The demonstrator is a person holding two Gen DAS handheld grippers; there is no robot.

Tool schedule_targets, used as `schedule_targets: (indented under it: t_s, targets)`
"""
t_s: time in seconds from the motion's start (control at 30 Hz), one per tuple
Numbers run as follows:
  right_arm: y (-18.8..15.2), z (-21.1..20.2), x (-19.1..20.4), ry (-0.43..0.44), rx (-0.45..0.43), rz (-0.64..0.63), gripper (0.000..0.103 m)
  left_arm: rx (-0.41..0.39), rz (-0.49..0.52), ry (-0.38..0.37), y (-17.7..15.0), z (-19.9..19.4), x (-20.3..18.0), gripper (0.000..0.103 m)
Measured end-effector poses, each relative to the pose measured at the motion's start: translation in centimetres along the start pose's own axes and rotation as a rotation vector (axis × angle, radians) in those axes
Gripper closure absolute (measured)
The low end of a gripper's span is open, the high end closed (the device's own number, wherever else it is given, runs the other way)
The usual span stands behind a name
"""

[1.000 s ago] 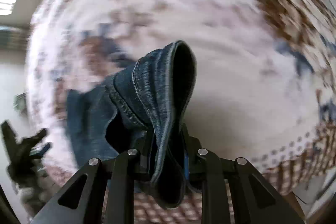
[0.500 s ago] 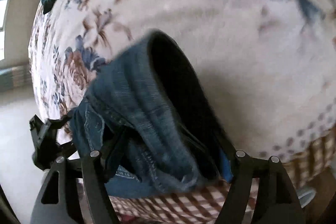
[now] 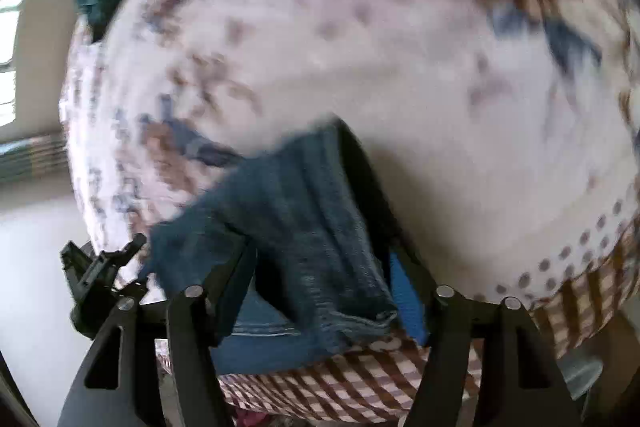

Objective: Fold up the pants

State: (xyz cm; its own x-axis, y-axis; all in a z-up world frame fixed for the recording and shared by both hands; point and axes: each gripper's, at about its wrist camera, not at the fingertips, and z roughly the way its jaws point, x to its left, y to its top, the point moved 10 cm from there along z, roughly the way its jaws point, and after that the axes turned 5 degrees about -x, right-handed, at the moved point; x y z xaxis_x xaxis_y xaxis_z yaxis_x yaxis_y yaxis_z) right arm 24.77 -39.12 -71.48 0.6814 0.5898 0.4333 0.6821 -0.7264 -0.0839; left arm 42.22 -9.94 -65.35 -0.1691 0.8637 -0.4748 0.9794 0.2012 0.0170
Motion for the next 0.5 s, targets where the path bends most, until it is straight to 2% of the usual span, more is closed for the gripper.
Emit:
schedule_targets:
  t_s: [0.07,0.13,0.17,0.2,0.23,0.3,0.4,0.43,0.47,0.5]
  targets:
    - [1.0,-0.3,1.4,0.035,-0.007,-0.021,0.019,0.006,0.006,-0.008,-0.5,-0.1,-0.7,0.035]
    - [2.3,1.4,1.9,-0.004,0.018,-0.044,0.02,0.011,-0.023,-0.027,-0.7,0.3,-0.8,0.033]
    - [2.8,2.5,1.5,-0.012,0.027,-0.026,0.046,0.012,-0.045,-0.028,-0.7,0.5,-0.4,0.032]
    - [3.4,3.3,1.4,0.014,0.02,-0.004,0.068,0.012,-0.061,-0.033,-0.5,0.7,-0.1,0.032]
    - [3.9,3.7,1.2,0.027,0.005,0.018,0.076,0.017,-0.076,-0.042,-0.4,0.9,0.3,0.032]
    - [5.4,4.3,0.0,-0.052,-0.044,0.029,0.076,0.031,-0.08,-0.027,-0.2,1.6,0.9,0.032]
    - [5.8,5.6,0.0,-0.027,-0.004,0.067,0.073,0.068,-0.076,0.004,-0.5,2.4,2.0,0.032]
    - [5.9,5.2,0.5,-0.017,0.011,0.054,0.066,0.07,-0.071,0.001,-0.7,2.2,2.0,0.032]
    - [5.9,5.0,0.8,-0.012,0.017,0.048,0.047,0.066,-0.062,0.002,-0.8,1.9,1.9,0.032]
    - [5.8,4.5,1.0,-0.006,0.019,0.042,0.037,0.061,-0.05,0.0,-1.1,1.6,1.7,0.032]
